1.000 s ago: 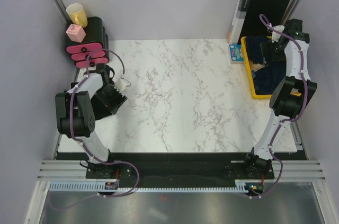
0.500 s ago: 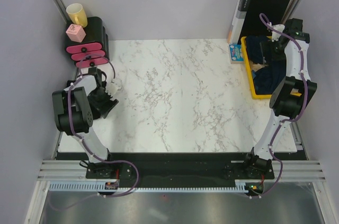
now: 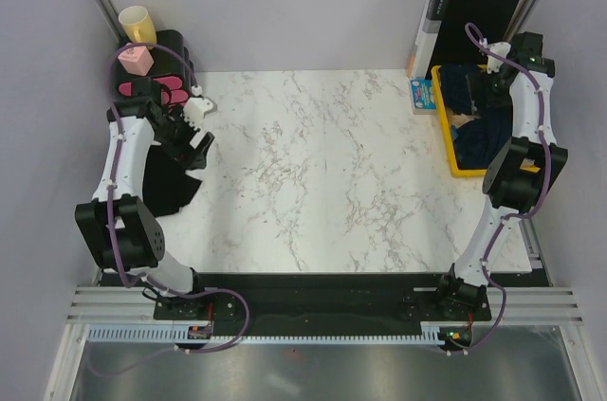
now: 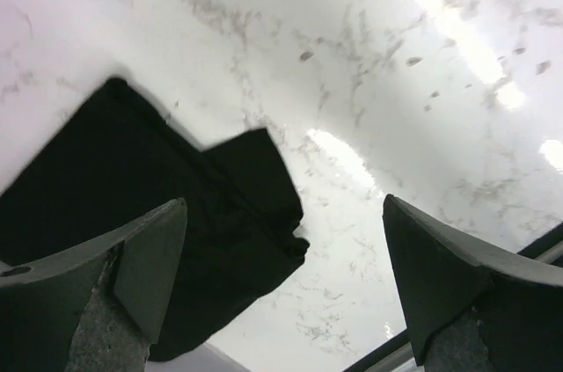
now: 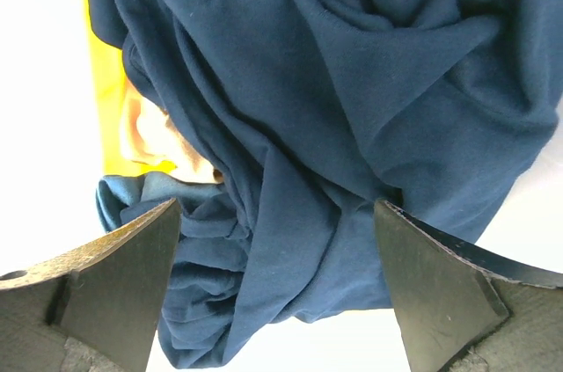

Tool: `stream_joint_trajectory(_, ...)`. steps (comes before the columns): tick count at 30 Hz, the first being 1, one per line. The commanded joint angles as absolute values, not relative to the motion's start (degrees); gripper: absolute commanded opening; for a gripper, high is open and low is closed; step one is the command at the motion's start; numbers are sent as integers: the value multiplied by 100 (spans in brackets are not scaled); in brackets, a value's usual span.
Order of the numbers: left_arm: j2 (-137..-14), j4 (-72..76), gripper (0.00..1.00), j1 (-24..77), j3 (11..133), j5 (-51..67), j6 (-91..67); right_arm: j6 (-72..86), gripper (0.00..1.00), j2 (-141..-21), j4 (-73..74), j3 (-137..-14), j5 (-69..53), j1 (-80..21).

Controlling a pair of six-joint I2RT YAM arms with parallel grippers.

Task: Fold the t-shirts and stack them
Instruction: Grab crumpled tshirt from bin with the right arm, then move the tshirt to the center of the board

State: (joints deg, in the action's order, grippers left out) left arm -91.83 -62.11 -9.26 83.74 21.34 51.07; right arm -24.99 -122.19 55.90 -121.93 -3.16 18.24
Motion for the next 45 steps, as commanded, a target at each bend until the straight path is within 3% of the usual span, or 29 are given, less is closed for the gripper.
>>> stream_joint_trajectory(1,-9105,-6952,100,-765,8666,3128,5397,-2356,97,-12138,5274,-12349,-229,1837)
stream_joint_trajectory(5,-9333,-6847,100,-765,8710,3339,5265,-2312,81,-12330,4967,-12366,156,1846)
stream_joint_trajectory(6,-9377,-6829,99,-747,8727,3366,5265,-2320,64,-12375,4914,-12384,193,1837)
stream_joint_trajectory(8,-9465,-6777,100,-747,8745,3454,5230,-2303,42,-12471,4756,-12393,290,1846)
stream_joint_trajectory(11,-9466,-6636,99,-712,8710,3454,5194,-2381,33,-12585,4746,-12489,281,1837)
stream_joint_trajectory(14,-9440,-6548,99,-694,8710,3463,5177,-2452,14,-12569,4755,-12507,299,1828)
stream_joint_trajectory(15,-9422,-6522,100,-686,8701,3454,5185,-2470,0,-12551,4764,-12498,316,1819)
stream_joint_trajectory(32,-9053,-5089,100,-124,8534,3402,4966,-3304,0,-10372,3675,-12454,588,1003)
stream_joint_trajectory(45,-10088,-3956,99,1405,10018,2927,4957,-4147,0,-9677,1653,-12656,1142,-333)
